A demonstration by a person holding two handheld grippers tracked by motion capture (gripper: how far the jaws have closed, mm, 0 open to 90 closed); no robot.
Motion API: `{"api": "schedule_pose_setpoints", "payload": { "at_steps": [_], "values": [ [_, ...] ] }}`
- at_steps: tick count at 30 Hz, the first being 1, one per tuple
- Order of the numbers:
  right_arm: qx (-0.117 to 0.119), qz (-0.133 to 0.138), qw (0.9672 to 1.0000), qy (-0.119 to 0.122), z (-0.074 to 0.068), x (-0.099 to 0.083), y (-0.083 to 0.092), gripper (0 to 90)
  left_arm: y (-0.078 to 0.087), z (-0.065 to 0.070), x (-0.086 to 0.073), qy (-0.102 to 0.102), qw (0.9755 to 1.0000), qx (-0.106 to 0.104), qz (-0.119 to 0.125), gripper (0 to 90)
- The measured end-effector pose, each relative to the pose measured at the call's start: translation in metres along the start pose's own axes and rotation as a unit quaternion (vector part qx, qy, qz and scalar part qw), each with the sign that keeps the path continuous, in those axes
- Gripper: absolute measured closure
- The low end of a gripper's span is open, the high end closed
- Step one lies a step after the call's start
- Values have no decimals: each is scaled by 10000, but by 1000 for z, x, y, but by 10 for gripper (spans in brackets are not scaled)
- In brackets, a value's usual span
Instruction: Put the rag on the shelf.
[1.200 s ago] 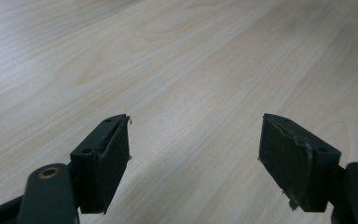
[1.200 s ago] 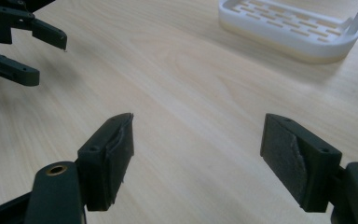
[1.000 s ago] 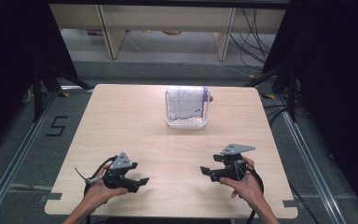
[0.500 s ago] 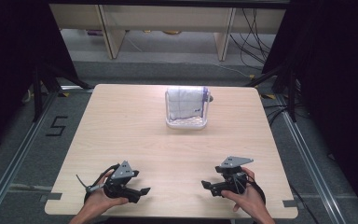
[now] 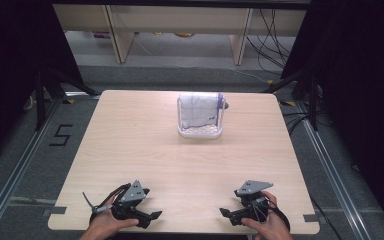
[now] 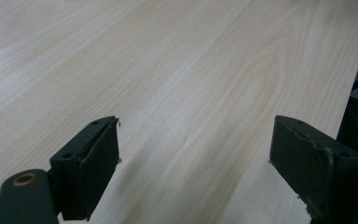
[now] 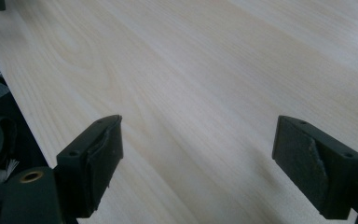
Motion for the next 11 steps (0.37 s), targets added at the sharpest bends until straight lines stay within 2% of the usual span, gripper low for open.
{"api": "schedule_pose_setpoints", "payload": {
  "at_steps": [1,2,4,5,7,10,11],
  "values": [
    [-6,7,10000,33,0,-1,1,170,-1,0,0,60,10000,35,36,151],
    [9,95,9999,30,0,0,-1,170,-1,-2,-2,54,10000,59,-45,151],
    [10,93,9999,68,0,-1,-1,169,-2,-6,-3,-44,9999,114,-114,152],
    [37,-6,9999,94,0,-3,1,169,-3,-6,-4,-60,9998,95,-147,151],
    [-11,15,10000,27,1,-3,2,170,-3,-6,-5,-80,9998,88,-170,151],
    [4,49,10000,59,2,-2,0,170,-5,-4,-4,-27,9999,101,-100,152],
    [40,56,10000,58,1,-2,0,170,-5,-5,-5,-101,9997,102,-180,151]
  ]
}}
Point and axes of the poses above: each handheld gripper's, and its own axes: y roughly backward along the jaws, x roughly out of its top, z roughly to its right, the point moved 9 cm from there along -y, roughly forward along the jaws
